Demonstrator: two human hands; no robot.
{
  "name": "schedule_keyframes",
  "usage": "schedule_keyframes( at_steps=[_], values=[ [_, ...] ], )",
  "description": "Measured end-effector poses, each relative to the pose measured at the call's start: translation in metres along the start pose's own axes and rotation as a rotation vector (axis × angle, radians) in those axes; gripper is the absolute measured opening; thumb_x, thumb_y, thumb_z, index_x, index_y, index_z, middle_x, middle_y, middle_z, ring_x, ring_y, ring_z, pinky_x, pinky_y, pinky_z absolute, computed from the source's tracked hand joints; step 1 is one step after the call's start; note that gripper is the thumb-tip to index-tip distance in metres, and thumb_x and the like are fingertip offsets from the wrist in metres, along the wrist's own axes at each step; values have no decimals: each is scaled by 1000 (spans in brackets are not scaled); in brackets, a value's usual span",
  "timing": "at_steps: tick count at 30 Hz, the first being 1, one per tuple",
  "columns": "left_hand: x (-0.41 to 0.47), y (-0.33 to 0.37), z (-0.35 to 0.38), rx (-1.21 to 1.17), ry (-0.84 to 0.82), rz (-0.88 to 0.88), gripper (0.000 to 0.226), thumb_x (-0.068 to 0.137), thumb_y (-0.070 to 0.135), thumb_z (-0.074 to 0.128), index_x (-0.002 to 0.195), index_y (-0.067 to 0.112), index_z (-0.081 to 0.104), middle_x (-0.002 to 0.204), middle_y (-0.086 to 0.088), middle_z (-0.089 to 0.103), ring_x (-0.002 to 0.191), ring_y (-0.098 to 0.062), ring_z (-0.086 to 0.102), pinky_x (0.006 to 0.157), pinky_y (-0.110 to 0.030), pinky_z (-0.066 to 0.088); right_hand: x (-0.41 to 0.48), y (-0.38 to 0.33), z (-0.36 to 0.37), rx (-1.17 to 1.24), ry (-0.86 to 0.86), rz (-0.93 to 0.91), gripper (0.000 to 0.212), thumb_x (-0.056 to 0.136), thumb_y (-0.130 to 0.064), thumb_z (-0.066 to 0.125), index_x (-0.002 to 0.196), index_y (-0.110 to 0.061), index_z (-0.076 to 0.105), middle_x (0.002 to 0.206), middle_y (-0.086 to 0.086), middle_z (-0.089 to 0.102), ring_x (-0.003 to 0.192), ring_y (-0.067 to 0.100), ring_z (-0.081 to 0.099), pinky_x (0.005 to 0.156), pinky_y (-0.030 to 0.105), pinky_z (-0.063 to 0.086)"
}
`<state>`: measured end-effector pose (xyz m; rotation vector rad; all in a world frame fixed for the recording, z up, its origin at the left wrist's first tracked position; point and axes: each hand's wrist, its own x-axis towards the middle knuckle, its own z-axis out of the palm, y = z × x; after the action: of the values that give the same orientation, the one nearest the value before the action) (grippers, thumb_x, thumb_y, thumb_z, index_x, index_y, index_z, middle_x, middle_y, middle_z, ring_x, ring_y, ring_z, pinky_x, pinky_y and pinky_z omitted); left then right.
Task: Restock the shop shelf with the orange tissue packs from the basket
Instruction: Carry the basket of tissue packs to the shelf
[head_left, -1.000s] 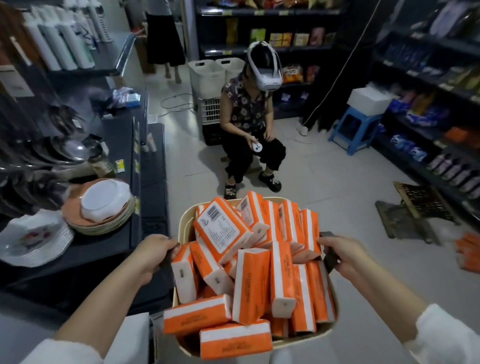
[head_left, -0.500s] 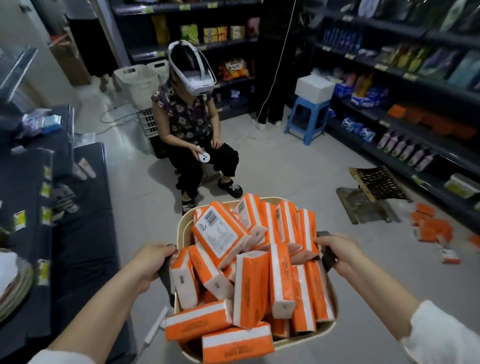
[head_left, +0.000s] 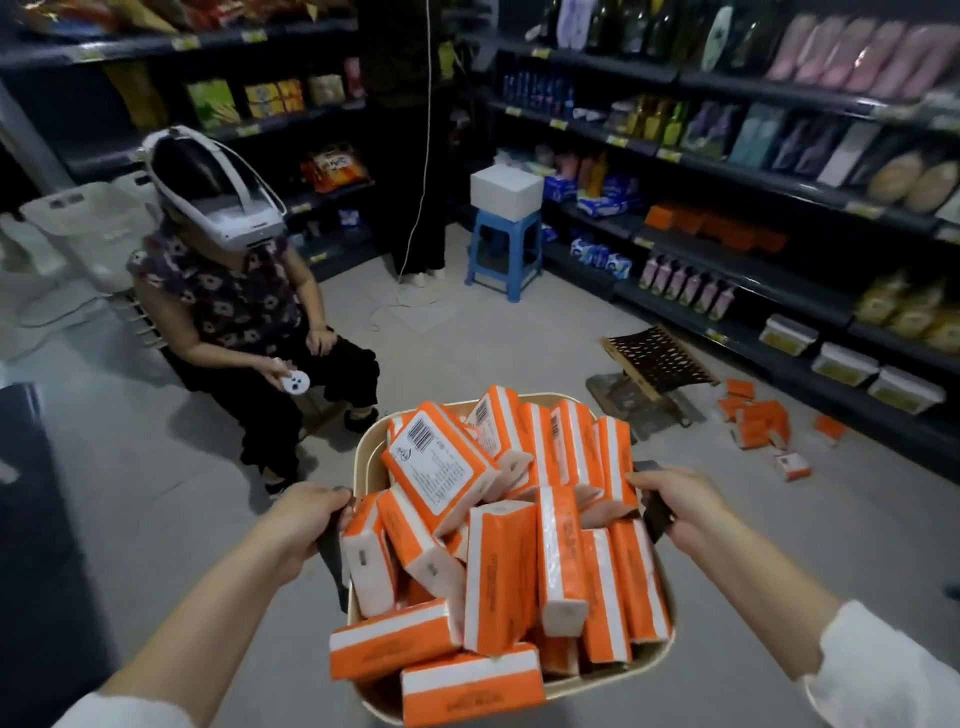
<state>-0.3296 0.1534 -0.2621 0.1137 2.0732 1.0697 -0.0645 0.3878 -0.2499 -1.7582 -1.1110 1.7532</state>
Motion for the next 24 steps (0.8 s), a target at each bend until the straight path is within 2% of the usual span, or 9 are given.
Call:
schedule_keyframes(
  at_steps=[4,6,8,12,15,20,24],
  values=[
    [45,38,5,16,-109,21,26,96,10,48,70,9,54,61,-10,54,62,-22,50,64,-30,40,15,-16,9,44,92,38,12,80,7,63,74,-2,57,70,12,55,63,22,55,52,33,44],
    [65,61,6,48,-169,44,28,96,10,47,70,10,53,62,-9,52,61,-20,48,59,-29,39,23,-25,16,64,151,63,9,79,6,64,80,0,58,76,13,56,70,24,57,63,39,52],
    [85,84,8,86,-212,70,28,96,9,46,69,10,52,63,-9,52,61,-19,49,57,-28,39,32,-36,25,91,201,89,11,77,5,66,83,0,59,82,14,58,74,26,58,76,44,53],
    [125,127,7,137,-267,100,27,94,8,50,67,9,53,63,-11,53,61,-19,51,59,-27,39,41,-55,43,149,262,111,11,79,2,66,82,-5,58,78,11,57,68,21,57,57,35,46],
    [154,156,9,147,-298,111,28,91,8,53,63,7,56,57,-9,55,58,-20,51,60,-28,41,47,-68,55,187,309,89,10,80,2,66,83,-5,59,77,11,58,69,21,57,55,34,45],
    [184,193,24,147,-295,138,21,94,15,52,74,10,55,71,-14,56,70,-25,53,65,-30,37,68,-91,65,232,325,65,11,79,3,66,78,-5,58,76,10,56,68,20,56,52,31,43],
    [207,218,43,125,-284,116,27,94,13,48,68,10,54,58,-10,53,57,-24,48,58,-29,34,98,-109,66,234,342,50,11,79,1,67,78,-5,58,74,10,56,67,20,56,52,31,43]
  ],
)
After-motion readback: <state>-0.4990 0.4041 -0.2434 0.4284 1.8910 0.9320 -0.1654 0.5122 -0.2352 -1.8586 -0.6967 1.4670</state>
